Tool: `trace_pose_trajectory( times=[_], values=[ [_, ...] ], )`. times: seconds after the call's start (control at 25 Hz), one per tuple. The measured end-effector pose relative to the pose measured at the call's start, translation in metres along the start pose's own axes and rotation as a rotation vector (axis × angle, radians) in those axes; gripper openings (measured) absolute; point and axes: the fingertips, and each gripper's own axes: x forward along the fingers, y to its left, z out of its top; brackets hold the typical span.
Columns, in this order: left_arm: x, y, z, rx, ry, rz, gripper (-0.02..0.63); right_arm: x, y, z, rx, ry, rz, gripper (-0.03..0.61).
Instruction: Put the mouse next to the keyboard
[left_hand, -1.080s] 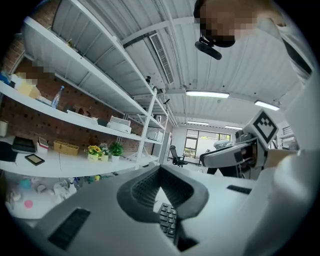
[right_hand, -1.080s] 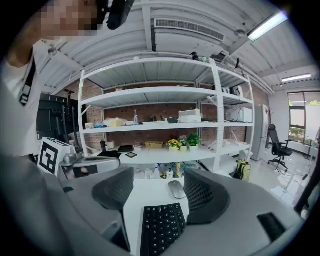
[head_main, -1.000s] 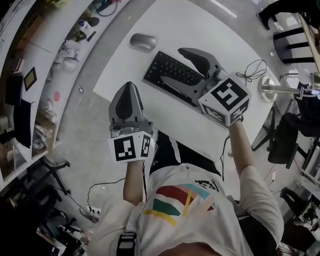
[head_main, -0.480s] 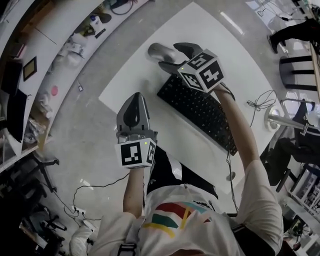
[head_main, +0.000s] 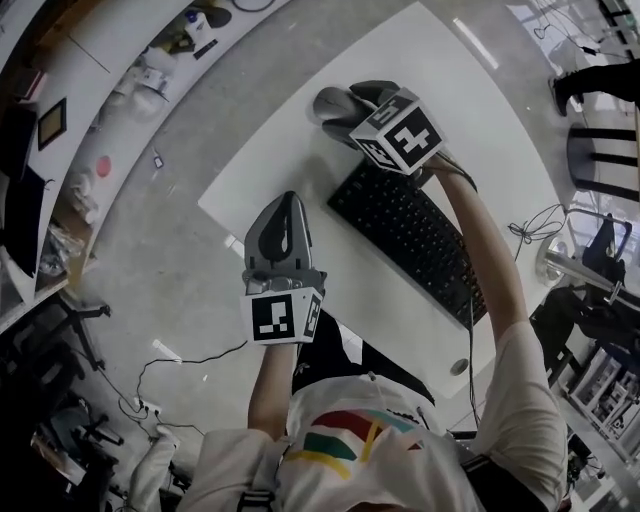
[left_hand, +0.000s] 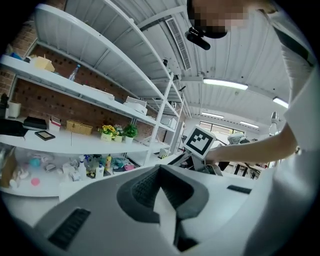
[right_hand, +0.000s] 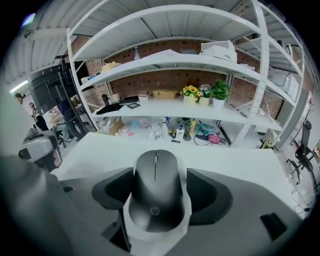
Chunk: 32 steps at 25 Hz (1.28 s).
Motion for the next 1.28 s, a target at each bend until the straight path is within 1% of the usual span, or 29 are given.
trace_pose_trajectory(
  times=[0.12, 0.28, 0.4, 0.6, 0.72, 0.8, 0.92, 1.0, 1.08, 1.28],
  values=[
    [0.006, 0.007, -0.002, -0.022, 0.006, 0.009, 0.044, 0.001, -0.002, 0.000, -0.002, 0.037, 0.007, 0.318],
    [0.012, 0.015, -0.004, -0.039, -0.005, 0.043, 0.044, 0.004, -0.001, 0.001, -0.009, 0.082, 0.009, 0.316],
    [0.017, 0.013, -0.004, -0.041, -0.008, 0.043, 0.044, 0.005, 0.000, 0.001, -0.020, 0.096, 0.002, 0.301],
    [0.020, 0.006, -0.003, -0.024, -0.003, 0.031, 0.044, 0.003, 0.000, -0.002, -0.007, 0.087, -0.004, 0.301],
    [0.019, 0.002, -0.004, -0.017, 0.001, 0.032, 0.044, 0.002, -0.002, 0.000, -0.001, 0.043, -0.024, 0.301],
    [0.017, -0.001, -0.002, -0.009, -0.005, 0.029, 0.044, -0.007, -0.013, 0.003, 0.054, -0.033, -0.082, 0.299],
    [0.016, -0.008, 0.002, 0.005, -0.014, 0.015, 0.044, -0.036, -0.030, 0.009, 0.207, -0.161, -0.151, 0.299],
    [0.015, -0.014, 0.003, -0.002, -0.016, 0.008, 0.044, -0.063, -0.039, 0.006, 0.284, -0.223, -0.196, 0.299],
    [0.014, -0.025, 0.006, -0.004, -0.021, -0.009, 0.044, -0.093, -0.046, -0.005, 0.336, -0.258, -0.268, 0.299],
    [0.015, -0.081, 0.024, 0.032, -0.044, -0.123, 0.044, -0.183, -0.055, -0.059, 0.482, -0.294, -0.448, 0.299]
  ],
)
